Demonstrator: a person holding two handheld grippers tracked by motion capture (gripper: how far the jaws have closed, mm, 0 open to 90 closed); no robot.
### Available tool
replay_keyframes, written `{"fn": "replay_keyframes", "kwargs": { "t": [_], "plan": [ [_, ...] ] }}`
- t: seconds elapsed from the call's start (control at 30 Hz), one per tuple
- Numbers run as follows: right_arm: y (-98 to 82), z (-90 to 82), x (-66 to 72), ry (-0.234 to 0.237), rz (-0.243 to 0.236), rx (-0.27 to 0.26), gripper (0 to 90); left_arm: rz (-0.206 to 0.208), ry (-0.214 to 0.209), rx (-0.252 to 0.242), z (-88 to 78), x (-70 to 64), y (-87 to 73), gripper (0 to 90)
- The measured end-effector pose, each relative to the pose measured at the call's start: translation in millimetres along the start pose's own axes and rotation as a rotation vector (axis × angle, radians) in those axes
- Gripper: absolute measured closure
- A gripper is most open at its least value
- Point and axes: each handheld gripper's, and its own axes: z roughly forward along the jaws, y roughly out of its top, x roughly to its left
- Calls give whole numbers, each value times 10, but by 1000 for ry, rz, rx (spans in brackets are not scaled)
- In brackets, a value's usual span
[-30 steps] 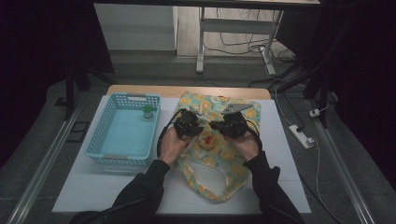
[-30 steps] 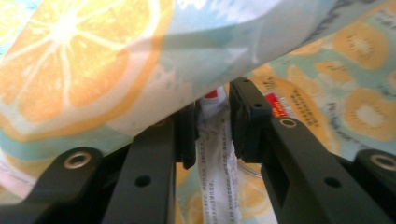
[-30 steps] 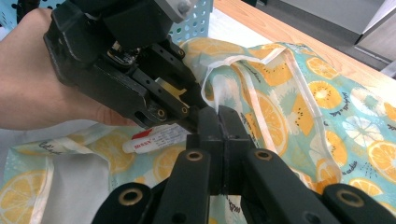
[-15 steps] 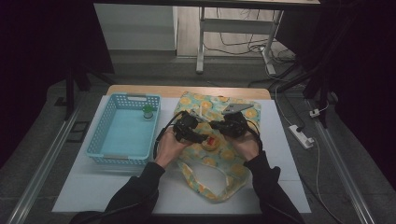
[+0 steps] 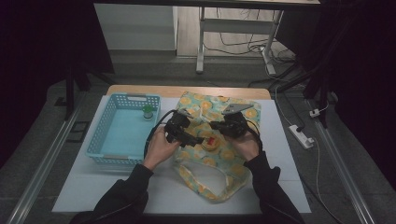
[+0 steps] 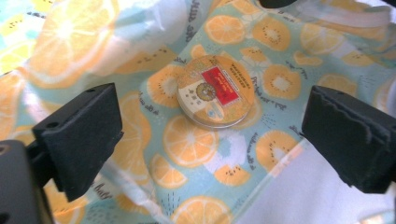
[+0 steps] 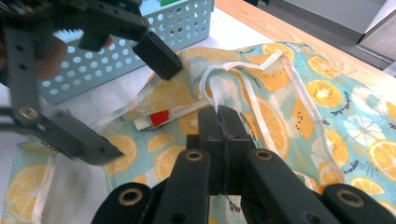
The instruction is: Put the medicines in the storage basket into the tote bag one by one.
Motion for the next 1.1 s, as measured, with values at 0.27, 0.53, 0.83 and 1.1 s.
{"fn": "replay_keyframes", "kwargs": {
  "t": [0.27,0.53,0.83,1.1],
  "plan": [
    [1,-8,-5,0,1,-1,900,-1,-17,-27,-210,130,-85,17],
    [-4,-9,-10,-2,3,-1,900,-51,3,-46,-420,320,-201,8],
    [-7,-1,-8,-1,1,4,900,-46,73,-60,-628,521,-337,0],
    [-10,4,-10,-1,2,5,900,-104,148,-79,-843,755,-442,0]
  ]
}}
